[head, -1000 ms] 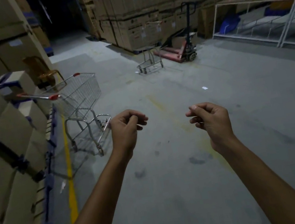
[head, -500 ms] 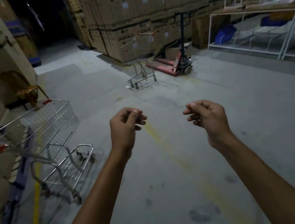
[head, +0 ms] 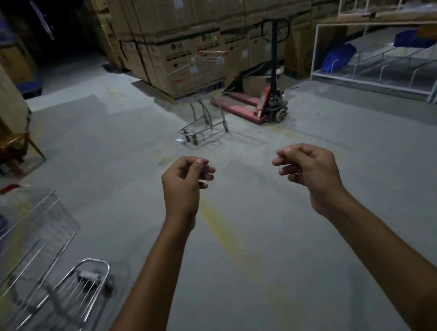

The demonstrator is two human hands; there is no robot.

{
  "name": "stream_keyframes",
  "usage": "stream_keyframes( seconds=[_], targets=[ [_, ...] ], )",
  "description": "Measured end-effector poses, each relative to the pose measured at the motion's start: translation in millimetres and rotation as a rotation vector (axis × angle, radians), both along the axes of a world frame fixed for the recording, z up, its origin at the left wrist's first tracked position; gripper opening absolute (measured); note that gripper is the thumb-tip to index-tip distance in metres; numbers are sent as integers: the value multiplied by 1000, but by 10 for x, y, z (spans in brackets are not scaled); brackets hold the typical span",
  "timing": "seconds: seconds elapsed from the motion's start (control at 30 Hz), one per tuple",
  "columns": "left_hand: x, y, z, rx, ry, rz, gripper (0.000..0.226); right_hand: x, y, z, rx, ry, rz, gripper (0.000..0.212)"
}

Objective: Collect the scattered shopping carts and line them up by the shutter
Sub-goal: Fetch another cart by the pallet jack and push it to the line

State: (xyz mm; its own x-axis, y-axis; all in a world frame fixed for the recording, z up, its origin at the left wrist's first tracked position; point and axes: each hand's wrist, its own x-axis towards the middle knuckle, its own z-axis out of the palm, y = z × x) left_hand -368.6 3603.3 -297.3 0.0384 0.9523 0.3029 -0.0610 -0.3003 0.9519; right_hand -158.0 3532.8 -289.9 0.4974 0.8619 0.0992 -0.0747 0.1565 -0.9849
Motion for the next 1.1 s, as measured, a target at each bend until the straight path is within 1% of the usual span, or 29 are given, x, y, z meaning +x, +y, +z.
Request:
stream_keyframes(
  seconds=[0.1, 0.27, 0.47, 0.63, 0.83, 0.97, 1.1],
  targets=[
    [305, 957, 173, -11, -13, -5, 19, 245, 906, 152, -5, 20, -12, 16],
    [890, 2274, 400, -7, 6, -66, 19, 707, 2163, 354, 10, 25, -44, 17],
    [1638, 3766, 193, -11, 44, -106, 16, 1429, 3638, 179, 11, 38, -77, 16],
    [2446, 5135, 61, -4, 68, -110, 12, 2257, 5030, 27, 8, 50, -73, 15],
    [3436, 6710, 284, -32, 92, -114, 11, 3237, 6647, 254, 11, 51, -58, 15],
    [3906, 7595, 375, -22, 72, -96, 9, 3678, 7584, 398, -5, 21, -33, 15],
    [4322, 8530, 328, -23, 48, -85, 10, 4094, 8544, 347, -10, -30, 5, 14]
  ],
)
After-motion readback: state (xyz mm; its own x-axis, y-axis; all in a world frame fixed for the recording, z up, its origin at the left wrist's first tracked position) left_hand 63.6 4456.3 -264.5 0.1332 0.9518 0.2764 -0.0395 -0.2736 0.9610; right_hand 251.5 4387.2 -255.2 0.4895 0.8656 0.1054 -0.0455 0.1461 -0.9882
